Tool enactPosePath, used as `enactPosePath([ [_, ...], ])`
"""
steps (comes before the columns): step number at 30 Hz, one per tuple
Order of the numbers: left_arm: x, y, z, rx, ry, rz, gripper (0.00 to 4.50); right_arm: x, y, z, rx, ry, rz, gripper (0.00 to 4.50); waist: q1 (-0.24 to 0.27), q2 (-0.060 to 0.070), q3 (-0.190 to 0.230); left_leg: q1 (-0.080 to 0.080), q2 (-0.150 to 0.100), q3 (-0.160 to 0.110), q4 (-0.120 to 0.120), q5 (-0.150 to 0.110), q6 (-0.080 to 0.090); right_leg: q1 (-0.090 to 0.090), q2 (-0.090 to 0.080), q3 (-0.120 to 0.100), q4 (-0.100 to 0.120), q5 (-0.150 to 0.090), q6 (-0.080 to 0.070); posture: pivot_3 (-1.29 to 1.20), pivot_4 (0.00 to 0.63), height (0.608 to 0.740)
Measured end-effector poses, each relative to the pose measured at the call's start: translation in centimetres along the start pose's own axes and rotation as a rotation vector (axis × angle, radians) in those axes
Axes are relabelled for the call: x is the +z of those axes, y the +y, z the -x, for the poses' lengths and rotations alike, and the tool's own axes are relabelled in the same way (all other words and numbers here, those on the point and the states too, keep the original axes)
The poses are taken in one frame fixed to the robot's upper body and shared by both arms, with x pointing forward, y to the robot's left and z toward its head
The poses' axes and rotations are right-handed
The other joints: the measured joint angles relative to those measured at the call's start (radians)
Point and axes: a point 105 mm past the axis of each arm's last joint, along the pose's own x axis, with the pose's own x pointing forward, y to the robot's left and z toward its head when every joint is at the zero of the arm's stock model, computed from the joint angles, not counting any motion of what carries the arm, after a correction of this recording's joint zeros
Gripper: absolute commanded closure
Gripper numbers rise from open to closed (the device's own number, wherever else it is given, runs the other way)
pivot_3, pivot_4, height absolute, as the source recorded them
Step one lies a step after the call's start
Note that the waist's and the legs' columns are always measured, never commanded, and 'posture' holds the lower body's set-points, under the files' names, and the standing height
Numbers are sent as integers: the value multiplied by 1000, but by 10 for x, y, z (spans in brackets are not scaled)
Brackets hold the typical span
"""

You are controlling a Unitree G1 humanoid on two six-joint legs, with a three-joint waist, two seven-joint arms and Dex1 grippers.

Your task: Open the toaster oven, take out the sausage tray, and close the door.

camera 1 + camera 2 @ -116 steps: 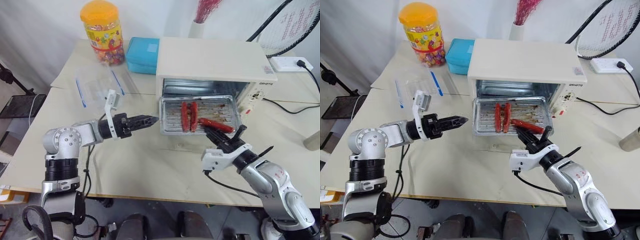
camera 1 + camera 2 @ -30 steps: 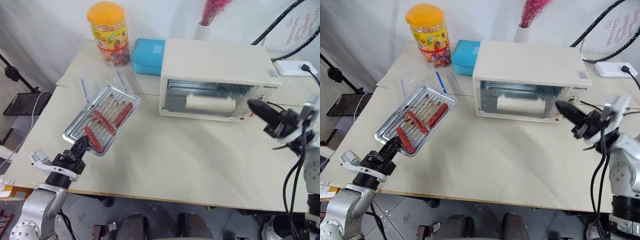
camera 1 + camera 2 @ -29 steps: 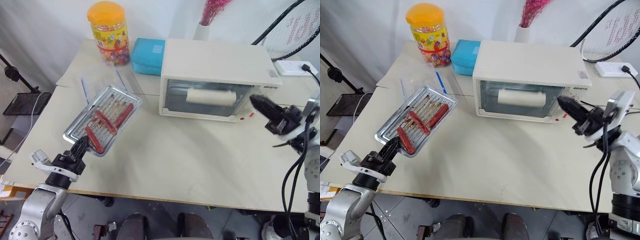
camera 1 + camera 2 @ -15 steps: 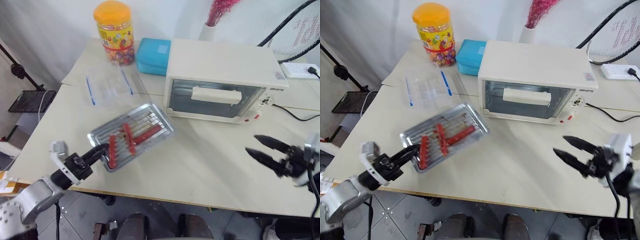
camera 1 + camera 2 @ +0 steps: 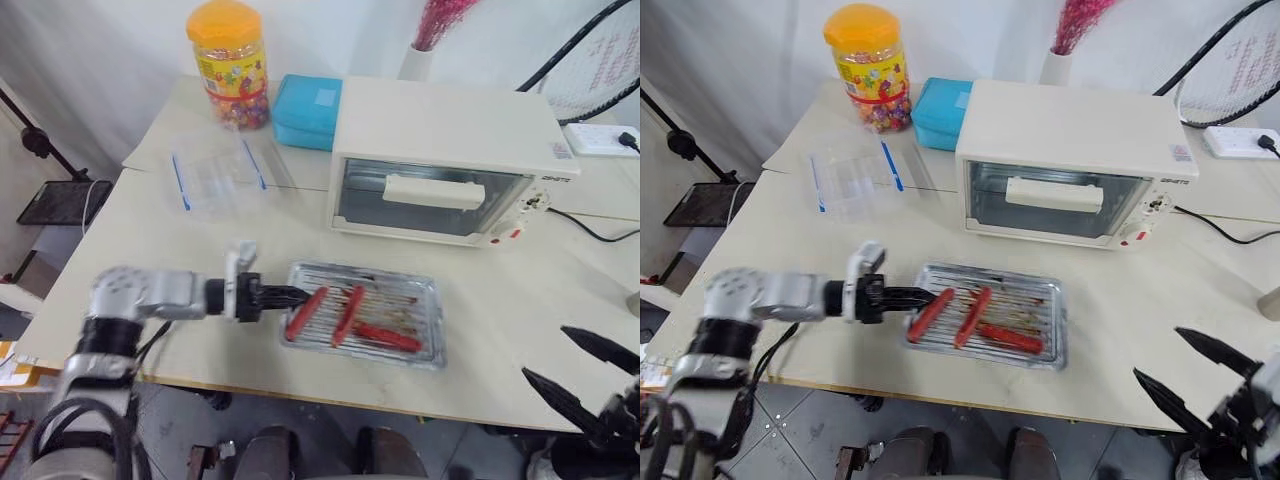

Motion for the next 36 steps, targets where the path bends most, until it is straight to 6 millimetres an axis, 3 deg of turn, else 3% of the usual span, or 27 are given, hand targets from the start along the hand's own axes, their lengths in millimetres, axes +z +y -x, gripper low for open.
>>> enactPosePath([
  [3, 5, 2, -27, 51, 43, -27, 4500, -4, 10, 11, -26, 34, -17, 37, -1, 0, 0, 1, 0, 2, -1, 0, 0, 0, 1, -1, -1, 1, 1, 0, 150, 740],
  [7, 8, -1, -43, 44, 57, -48, 4500, -2, 18, 17, -41, 41, -12, 37, 1, 0, 0, 2, 0, 3, 0, -1, -3, 0, 0, 0, -4, 1, 2, 0, 150, 740],
  [13, 7, 7, -44, 78, 54, -78, 2685, 0, 23, 16, -47, 28, 4, 0, 6, 2, -1, 2, -1, 3, 0, -3, -6, 0, -2, 1, -4, 2, 3, 0, 150, 740],
  [16, 6, 7, -27, 80, 25, -158, 1799, -1, 25, 12, -29, 15, 3, 0, -7, 1, -1, 2, 2, 3, -3, -1, -5, -1, 1, 1, -2, 1, 3, 0, 150, 740],
  [19, 6, 8, -2, 128, -16, -386, 932, 0, 20, 8, -6, 10, 20, 0, -22, 2, -1, 6, 3, 6, -8, 1, -7, -1, 2, 2, -4, 1, 2, 0, 150, 740],
  [23, 0, 21, 48, 153, -56, -752, 932, -1, 14, 3, 30, 8, 31, 0, -30, 3, -1, 16, 4, 15, -20, 2, -14, 1, 2, 7, -8, -1, -1, 0, 150, 740],
  [27, -6, 11, 80, 35, -160, -1096, 932, 7, 9, -10, 103, -20, 71, 0, -19, 3, -1, 14, 5, 12, -21, 1, -13, -2, -6, 13, -9, 0, -3, 0, 150, 740],
  [30, -19, 21, 106, 80, -109, -1384, 932, 12, 9, -21, 182, -38, 94, 0, -17, 4, -1, 11, 5, 13, -22, 3, -7, -5, -7, 13, -11, 0, -4, 0, 150, 740],
  [33, -34, 22, 117, 43, -37, -1516, 932, 22, 12, -35, 275, -80, 122, 0, -13, 4, -1, 2, 5, 13, -17, 2, -2, -13, -7, 13, -4, 0, -4, 0, 150, 740],
  [36, -38, 19, 120, 33, -41, -1532, 932, 26, 16, -41, 332, -90, 138, 0, -6, 4, -1, -1, 5, 12, -13, 1, 1, -15, -5, 9, 1, 0, -4, 0, 150, 740],
])
